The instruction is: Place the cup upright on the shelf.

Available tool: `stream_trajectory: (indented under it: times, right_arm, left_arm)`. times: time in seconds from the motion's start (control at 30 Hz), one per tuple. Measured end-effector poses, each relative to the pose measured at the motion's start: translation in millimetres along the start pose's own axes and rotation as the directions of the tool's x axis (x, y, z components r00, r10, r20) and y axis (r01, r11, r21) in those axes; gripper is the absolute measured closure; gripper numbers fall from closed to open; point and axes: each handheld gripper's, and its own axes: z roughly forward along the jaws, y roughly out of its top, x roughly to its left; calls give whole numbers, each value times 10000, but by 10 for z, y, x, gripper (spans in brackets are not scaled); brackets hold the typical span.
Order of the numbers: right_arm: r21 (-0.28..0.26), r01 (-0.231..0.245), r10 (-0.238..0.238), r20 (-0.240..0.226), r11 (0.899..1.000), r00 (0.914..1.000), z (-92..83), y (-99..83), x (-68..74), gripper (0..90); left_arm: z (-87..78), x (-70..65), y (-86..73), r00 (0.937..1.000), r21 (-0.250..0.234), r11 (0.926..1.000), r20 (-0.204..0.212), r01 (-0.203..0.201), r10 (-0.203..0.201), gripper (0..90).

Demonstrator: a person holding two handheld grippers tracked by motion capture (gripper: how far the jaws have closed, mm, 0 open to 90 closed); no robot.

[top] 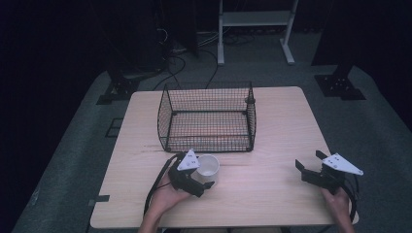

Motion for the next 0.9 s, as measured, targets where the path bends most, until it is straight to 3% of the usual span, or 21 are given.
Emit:
stream_trajectory:
  times: [0.17,0.37,0.5,0.9]
  right_arm:
    - [-2,2,-2,-5,10000,10000,0,0,0,130]
    - [-10,-15,15,11,10000,10000,0,0,-2,130]
    - [-12,-19,19,17,10000,10000,0,0,-3,130]
    - [-15,-21,21,22,10000,10000,0,0,-4,130]
  left_arm:
    - [49,19,20,10000,227,9997,-29,73,-72,42]
    - [50,39,17,9997,247,9994,5,231,-231,127]
    - [33,44,17,9999,188,9997,6,127,-127,195]
    - [-14,51,63,9999,155,9999,106,-35,33,207]
